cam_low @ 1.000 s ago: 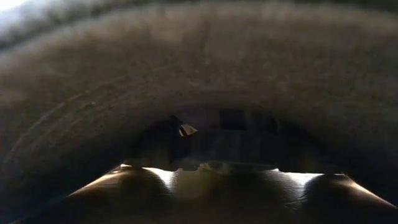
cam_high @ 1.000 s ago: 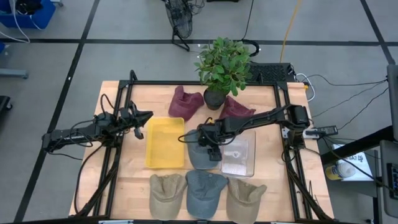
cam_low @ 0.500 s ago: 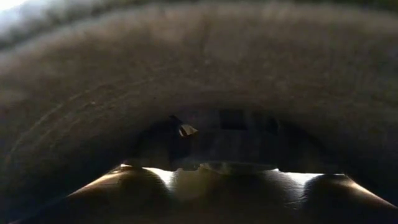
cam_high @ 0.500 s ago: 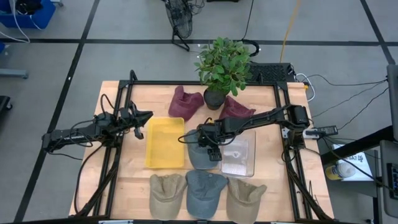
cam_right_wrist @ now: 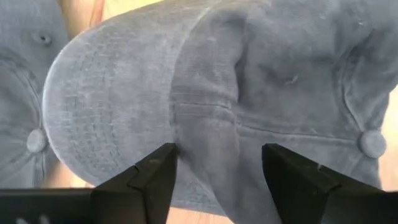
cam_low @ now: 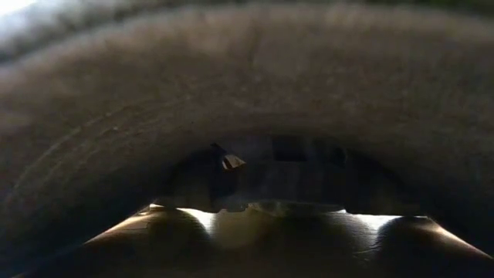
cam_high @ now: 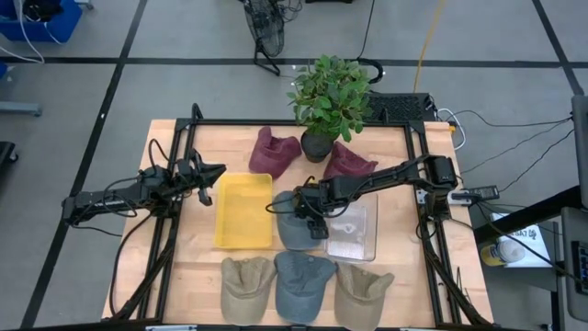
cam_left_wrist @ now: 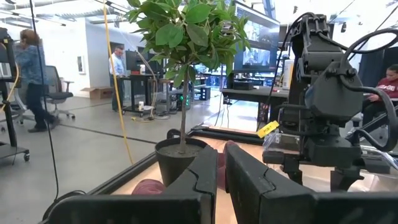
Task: Pick & Place hat
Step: Put the top blue cap into the transparent bin
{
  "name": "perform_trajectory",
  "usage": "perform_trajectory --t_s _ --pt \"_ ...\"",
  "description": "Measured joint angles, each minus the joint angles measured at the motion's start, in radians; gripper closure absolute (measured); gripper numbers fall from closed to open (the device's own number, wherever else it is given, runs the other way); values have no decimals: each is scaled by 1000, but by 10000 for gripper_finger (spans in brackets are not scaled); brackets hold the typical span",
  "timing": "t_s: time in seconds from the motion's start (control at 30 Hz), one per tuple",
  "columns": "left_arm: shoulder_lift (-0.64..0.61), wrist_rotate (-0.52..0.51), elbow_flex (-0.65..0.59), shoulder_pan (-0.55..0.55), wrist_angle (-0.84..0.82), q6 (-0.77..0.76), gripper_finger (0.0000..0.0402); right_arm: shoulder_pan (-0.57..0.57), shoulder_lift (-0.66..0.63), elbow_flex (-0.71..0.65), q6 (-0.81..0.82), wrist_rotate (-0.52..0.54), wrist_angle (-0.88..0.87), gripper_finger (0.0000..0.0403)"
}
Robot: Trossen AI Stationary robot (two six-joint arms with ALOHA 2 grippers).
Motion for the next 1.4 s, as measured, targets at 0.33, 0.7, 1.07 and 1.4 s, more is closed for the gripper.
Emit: perform_trajectory --t_s 0.33,0.7,1.07,1.4 --pt "0 0 0 0 0 0 364 0 -11 0 -40 0 61 392" --pt "0 0 0 1 -1 6 364 9 -152 50 -94 16 36 400" --pt "0 0 0 1 -1 8 364 47 -411 75 -90 55 -43 402" --pt "0 -8 0 1 -1 5 364 240 -535 216 112 283 -582 402"
